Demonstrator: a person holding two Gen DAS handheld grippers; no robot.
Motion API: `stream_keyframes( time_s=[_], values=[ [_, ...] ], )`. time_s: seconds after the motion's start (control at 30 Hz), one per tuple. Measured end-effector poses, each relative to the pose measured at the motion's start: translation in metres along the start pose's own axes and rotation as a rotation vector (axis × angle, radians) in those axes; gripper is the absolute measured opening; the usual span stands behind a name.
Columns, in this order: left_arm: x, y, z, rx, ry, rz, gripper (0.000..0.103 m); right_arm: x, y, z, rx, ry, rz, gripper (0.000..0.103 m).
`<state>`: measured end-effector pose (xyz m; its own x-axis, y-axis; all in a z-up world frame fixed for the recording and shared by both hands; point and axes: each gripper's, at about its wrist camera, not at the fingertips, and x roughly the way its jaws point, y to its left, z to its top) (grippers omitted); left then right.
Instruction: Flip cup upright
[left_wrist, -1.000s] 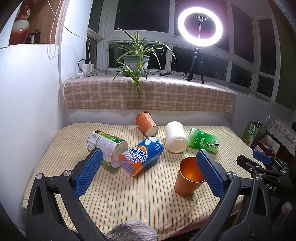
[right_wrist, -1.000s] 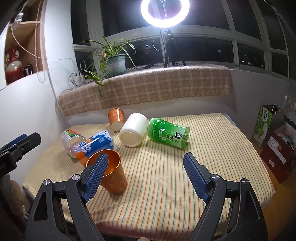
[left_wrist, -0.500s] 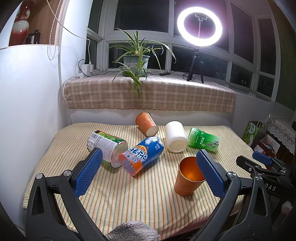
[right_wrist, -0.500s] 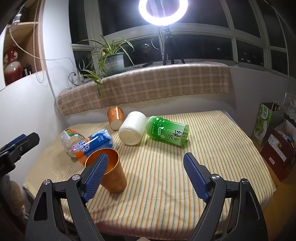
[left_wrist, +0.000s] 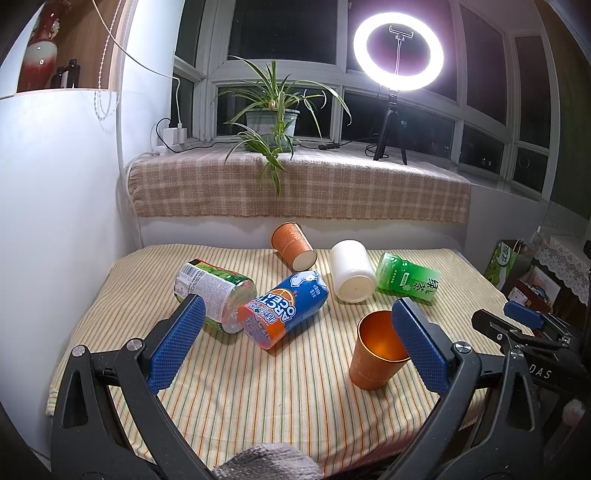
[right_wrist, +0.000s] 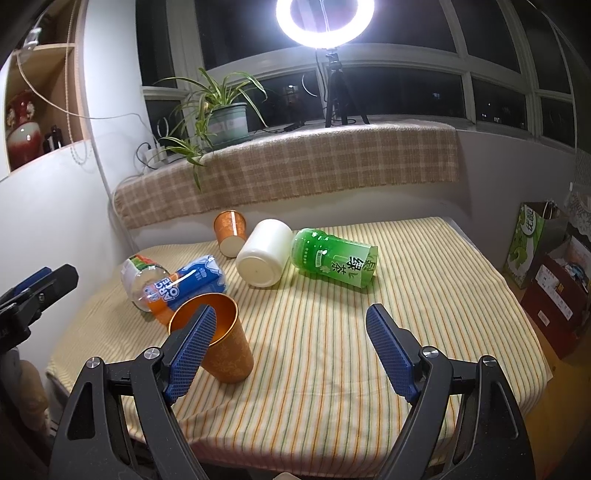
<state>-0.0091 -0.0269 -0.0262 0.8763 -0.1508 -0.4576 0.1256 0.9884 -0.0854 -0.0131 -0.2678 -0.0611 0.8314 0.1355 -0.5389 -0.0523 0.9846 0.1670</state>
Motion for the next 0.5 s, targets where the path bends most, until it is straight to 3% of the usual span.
stream_keyframes(
  time_s=[0.5],
  values=[
    [0.0000,0.0010,0.0006,0.001,0.002,0.001,0.102,0.0026,0.0019,-0.0025,0.003,0.007,0.005,0.083]
  ],
)
